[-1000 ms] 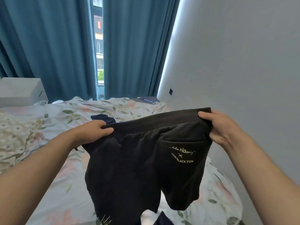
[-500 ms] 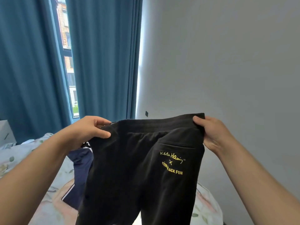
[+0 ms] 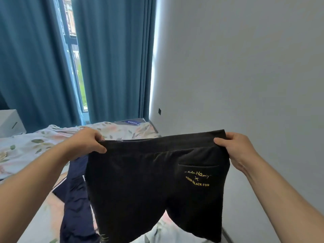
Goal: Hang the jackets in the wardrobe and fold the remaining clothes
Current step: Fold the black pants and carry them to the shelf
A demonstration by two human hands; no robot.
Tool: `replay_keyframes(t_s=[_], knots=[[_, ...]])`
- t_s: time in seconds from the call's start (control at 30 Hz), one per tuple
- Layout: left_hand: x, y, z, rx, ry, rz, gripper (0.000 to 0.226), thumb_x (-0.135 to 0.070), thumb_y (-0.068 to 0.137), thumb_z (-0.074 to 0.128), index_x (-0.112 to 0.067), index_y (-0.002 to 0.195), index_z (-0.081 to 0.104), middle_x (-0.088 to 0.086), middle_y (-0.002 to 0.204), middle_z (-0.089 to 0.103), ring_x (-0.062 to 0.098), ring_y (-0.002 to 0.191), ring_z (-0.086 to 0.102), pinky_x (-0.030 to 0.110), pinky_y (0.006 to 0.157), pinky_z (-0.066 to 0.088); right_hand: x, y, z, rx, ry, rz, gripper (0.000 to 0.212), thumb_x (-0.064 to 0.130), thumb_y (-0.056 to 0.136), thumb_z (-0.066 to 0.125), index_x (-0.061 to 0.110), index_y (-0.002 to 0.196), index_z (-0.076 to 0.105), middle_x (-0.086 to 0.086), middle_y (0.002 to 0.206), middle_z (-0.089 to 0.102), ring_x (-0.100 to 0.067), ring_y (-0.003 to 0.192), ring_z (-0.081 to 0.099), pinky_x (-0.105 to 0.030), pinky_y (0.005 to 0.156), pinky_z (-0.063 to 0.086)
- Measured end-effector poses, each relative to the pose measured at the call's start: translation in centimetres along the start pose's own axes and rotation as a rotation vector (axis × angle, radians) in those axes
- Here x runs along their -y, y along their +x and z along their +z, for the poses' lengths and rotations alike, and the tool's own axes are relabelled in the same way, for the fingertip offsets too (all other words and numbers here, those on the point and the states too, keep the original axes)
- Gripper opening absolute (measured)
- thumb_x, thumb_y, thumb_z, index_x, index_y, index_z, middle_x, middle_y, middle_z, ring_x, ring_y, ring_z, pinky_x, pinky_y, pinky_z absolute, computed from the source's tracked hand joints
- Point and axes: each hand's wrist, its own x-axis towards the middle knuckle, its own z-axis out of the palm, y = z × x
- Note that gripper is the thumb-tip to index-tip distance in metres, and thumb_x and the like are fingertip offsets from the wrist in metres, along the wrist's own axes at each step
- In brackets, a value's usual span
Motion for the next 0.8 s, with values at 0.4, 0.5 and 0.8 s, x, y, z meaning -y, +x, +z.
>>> replay_keyframes(t_s=[0.4,0.5,0.8], knots=[[3.9,2.4,9.7,0.25,-0.446,-0.135,0.018,-0.009,0.07,0.08,-0.008,0.087,0.076,0.018,0.088,0.073,0.025,0.078,0.068,0.034,0.071,0.05,-7.9,10.2,-6.1,0.251,-0.179,0.291,0.015,0.006,0.086,0.072,-0.004,0.097,0.072,-0.017,0.094,0.076,-0.027,0.084,0.074,-0.031,0.069,0.056],[6.2,5.3,13.2,0.249,-0.411,-0.217,0.011,0.002,0.083,0.071,-0.008,0.083,0.077,0.017,0.086,0.074,0.027,0.078,0.07,0.035,0.072,0.051,-11.8,14.2,-3.7,0.294,-0.255,0.371,0.009,0.002,0.089,0.068,-0.001,0.096,0.072,-0.016,0.094,0.076,-0.026,0.083,0.074,-0.033,0.068,0.059],[16.1,13.9,28.5,0.032,-0.253,-0.536,0.019,0.001,0.078,0.074,-0.009,0.063,0.07,0.0,0.058,0.067,0.017,0.06,0.06,0.029,0.056,0.041,-30.2,25.7,4.5,0.335,-0.495,0.562,0.011,0.0,0.085,0.07,0.01,0.088,0.074,-0.004,0.082,0.077,-0.01,0.068,0.073,-0.016,0.054,0.052]])
